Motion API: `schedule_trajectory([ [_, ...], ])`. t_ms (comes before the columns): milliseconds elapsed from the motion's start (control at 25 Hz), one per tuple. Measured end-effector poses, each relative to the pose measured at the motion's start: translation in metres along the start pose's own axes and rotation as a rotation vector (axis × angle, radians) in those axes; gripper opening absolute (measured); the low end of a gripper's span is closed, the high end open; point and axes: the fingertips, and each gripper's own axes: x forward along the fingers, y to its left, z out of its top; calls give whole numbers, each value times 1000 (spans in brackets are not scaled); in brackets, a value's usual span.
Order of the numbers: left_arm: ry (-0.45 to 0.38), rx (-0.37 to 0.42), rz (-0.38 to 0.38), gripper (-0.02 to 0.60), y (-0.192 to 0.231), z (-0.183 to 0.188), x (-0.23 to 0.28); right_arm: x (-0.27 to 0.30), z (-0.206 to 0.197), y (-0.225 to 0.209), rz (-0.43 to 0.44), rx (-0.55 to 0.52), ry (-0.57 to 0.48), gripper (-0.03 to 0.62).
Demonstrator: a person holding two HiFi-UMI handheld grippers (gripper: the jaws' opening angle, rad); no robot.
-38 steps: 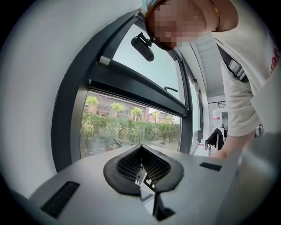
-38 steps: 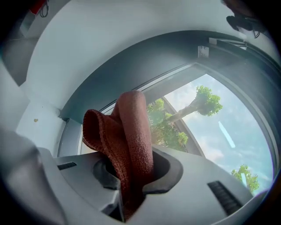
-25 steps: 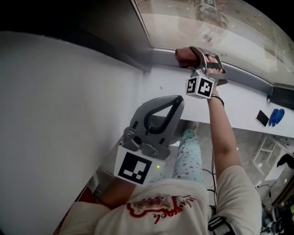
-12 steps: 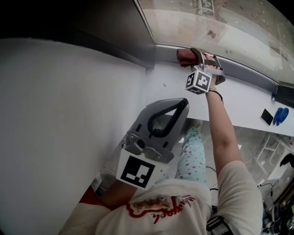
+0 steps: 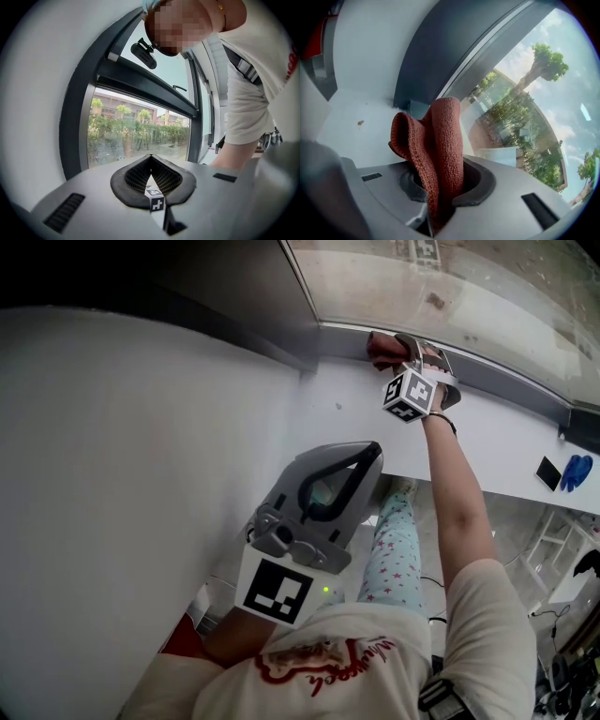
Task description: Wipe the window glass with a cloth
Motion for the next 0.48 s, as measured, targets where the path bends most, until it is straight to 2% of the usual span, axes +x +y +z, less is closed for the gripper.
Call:
schedule_trajectory([
  [160, -13, 12, 11, 18, -6, 38, -3, -109, 70, -62, -172, 42, -214, 92],
  [240, -14, 19, 19, 18, -10, 55, -5, -178, 109, -118, -317, 27, -302, 92],
  [320, -10, 29, 23, 18, -13, 58, -17, -239, 154, -174, -506, 9, -385, 92],
  [400, -16, 28, 22, 18, -14, 58, -30, -279, 195, -216, -662, -25, -457, 92],
  [480, -36, 34, 19, 18, -15, 63, -35, -299, 222, -245, -761, -53, -485, 92],
])
